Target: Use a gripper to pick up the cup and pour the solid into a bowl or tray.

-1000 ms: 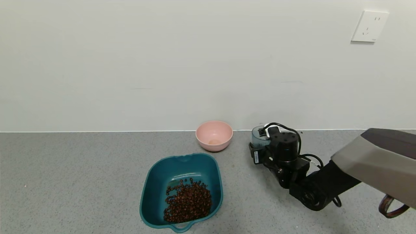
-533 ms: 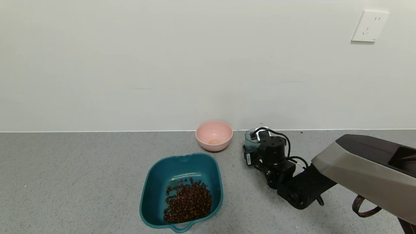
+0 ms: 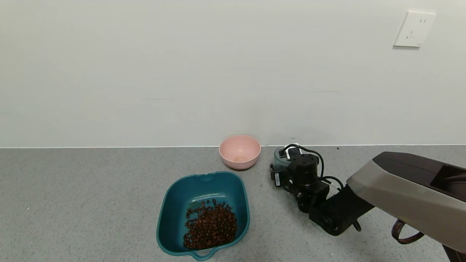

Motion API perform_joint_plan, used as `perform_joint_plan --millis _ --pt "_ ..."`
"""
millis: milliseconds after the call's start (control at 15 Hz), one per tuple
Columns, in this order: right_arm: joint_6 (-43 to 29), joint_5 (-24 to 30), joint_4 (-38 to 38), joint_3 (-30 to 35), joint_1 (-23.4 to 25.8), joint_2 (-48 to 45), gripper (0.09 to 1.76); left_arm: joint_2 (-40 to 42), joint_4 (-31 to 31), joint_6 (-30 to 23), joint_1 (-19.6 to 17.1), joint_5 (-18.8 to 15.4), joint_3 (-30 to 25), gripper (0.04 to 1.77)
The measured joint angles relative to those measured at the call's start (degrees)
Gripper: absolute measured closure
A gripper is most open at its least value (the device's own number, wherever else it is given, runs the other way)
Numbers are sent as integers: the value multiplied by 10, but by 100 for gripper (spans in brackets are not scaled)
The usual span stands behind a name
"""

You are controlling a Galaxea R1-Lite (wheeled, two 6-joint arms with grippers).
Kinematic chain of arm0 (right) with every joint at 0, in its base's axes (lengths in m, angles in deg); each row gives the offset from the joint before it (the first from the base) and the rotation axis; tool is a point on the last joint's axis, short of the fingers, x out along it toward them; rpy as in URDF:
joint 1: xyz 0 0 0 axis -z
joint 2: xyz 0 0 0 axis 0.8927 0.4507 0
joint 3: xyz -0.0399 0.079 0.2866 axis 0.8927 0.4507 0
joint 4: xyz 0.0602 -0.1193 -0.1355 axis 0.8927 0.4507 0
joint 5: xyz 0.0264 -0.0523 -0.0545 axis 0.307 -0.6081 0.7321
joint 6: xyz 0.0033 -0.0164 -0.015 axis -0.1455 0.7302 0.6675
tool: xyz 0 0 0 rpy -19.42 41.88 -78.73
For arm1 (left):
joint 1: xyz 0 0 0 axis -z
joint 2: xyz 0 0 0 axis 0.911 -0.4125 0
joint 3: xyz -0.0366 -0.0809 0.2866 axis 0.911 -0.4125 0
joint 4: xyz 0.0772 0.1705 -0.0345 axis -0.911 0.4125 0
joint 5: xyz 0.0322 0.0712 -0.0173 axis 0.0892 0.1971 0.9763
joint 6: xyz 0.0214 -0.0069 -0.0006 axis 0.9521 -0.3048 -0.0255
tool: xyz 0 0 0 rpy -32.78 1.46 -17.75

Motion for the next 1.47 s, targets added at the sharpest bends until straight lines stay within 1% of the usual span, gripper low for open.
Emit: perform_joint_plan --millis 400,733,1000,1200,1467 --pt "-1 10 9 18 3 -16 21 0 0 0 0 0 0 6" --pt "-5 54 16 80 1 -63 18 0 0 0 0 0 0 6" --pt "-13 97 59 147 0 -138 16 0 0 0 0 0 0 6" --pt "-17 105 117 187 -1 -222 16 0 0 0 0 0 0 6" --pt "-16 116 274 210 -1 -370 15 0 0 0 0 0 0 6"
